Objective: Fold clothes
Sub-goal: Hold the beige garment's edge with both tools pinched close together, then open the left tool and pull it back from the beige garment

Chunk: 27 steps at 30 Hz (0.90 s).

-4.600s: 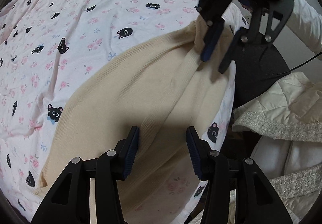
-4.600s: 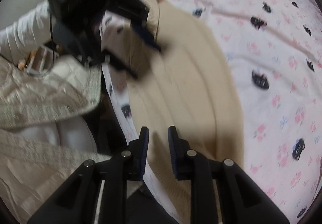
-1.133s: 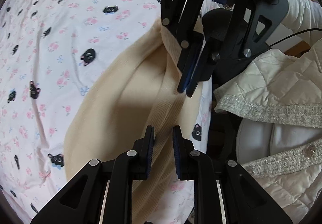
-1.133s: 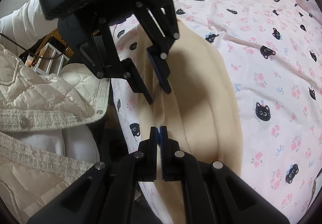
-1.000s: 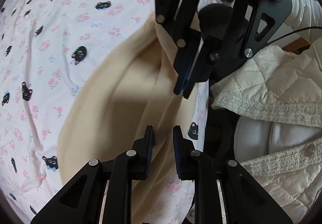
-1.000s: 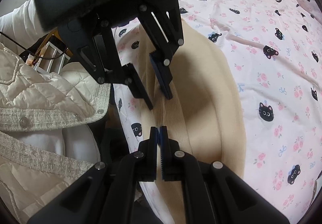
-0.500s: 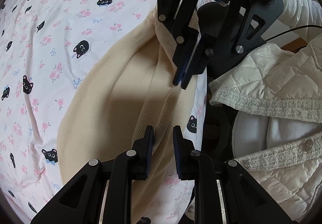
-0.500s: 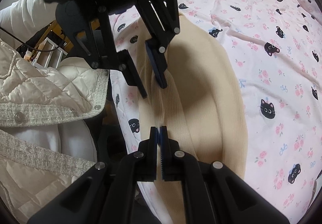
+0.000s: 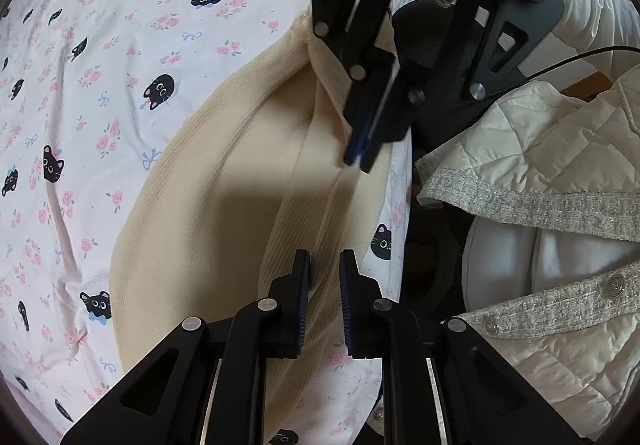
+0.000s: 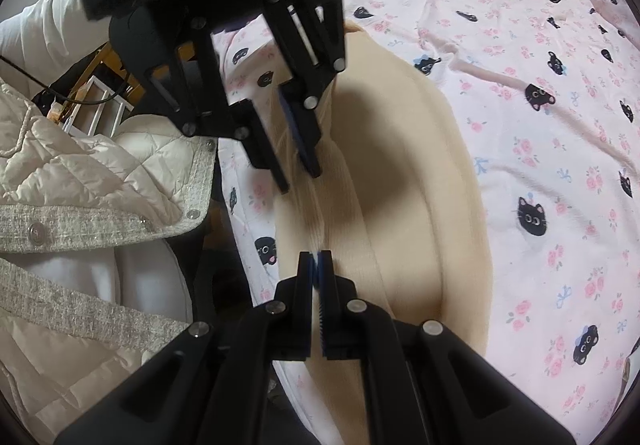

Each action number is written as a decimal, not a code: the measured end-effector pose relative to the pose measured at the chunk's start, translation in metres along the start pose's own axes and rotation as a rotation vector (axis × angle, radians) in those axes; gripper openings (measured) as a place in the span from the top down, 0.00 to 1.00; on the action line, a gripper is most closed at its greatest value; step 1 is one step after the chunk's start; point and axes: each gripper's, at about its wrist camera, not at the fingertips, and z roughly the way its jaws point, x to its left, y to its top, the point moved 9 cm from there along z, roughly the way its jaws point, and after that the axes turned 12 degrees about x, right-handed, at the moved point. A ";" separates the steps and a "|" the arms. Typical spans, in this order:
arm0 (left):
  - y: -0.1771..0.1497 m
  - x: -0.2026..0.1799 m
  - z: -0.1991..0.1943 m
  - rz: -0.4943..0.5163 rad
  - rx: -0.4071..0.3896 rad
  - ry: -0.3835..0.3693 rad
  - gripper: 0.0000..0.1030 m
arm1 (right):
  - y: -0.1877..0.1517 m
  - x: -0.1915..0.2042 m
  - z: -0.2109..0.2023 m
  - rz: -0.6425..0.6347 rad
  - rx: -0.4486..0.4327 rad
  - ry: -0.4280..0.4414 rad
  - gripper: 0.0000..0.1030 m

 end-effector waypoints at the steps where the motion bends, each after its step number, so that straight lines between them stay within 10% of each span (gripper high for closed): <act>1: 0.000 0.000 0.001 0.002 0.005 0.009 0.88 | 0.000 0.001 0.001 -0.002 0.002 0.002 0.97; 15: 0.001 -0.005 0.004 0.048 0.019 0.112 0.99 | -0.002 -0.001 -0.002 0.010 -0.015 0.005 0.97; 27: 0.010 0.039 -0.039 -0.039 -0.044 0.355 0.99 | 0.014 -0.043 -0.034 0.120 -0.122 -0.118 0.97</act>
